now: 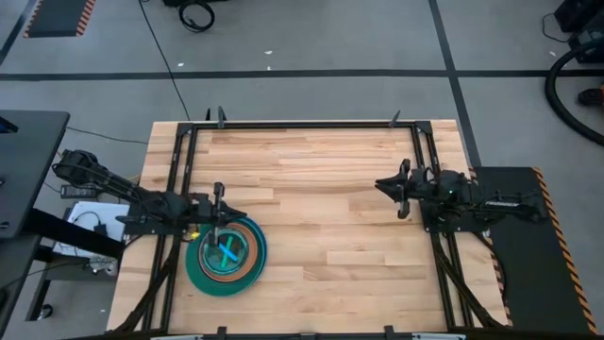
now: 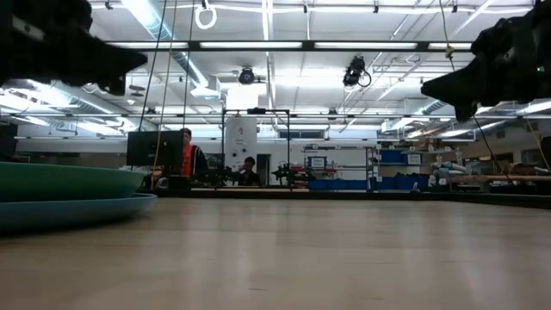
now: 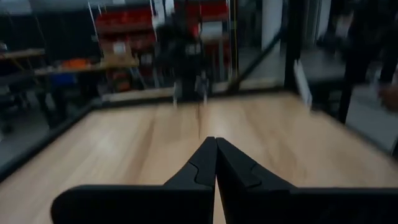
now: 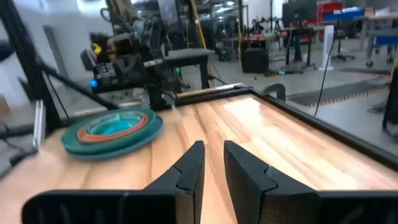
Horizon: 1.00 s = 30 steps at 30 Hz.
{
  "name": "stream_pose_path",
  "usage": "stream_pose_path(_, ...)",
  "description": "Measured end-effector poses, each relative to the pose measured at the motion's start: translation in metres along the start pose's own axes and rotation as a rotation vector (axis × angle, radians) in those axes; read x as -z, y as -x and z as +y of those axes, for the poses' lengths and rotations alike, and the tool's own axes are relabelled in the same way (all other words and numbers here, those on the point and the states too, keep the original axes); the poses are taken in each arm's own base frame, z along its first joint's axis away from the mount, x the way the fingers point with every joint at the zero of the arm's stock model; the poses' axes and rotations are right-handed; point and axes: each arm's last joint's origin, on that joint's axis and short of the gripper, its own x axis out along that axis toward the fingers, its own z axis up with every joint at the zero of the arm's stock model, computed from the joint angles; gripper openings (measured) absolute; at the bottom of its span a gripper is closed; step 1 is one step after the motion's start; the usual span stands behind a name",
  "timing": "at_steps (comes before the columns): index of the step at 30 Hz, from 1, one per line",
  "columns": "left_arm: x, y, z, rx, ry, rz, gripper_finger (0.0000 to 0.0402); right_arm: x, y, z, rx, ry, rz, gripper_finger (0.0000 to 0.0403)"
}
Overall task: Stack plastic plates
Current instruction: Return to Home Position
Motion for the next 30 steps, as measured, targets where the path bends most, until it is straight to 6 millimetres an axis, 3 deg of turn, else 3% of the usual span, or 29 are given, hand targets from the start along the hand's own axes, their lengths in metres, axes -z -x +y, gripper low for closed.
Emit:
stream_pose_path(4, 0.009, 0.000, 0.001, -0.008, -0.027, 0.091, 0.0015, 0.000, -0.001, 0.000, -0.009, 0.099, 0.008, 0.0071)
stream_pose_path(14, 0.004, 0.004, -0.002, 0.034, 0.049, 0.047, 0.0015, 0.000, -0.001, 0.000, -0.009, 0.089, 0.008, 0.0071)
stream_pose_path(30, -0.012, 0.045, 0.000, 0.229, 0.143, -0.086, 0.0015, 0.000, -0.001, 0.000, -0.009, 0.090, 0.007, 0.0071)
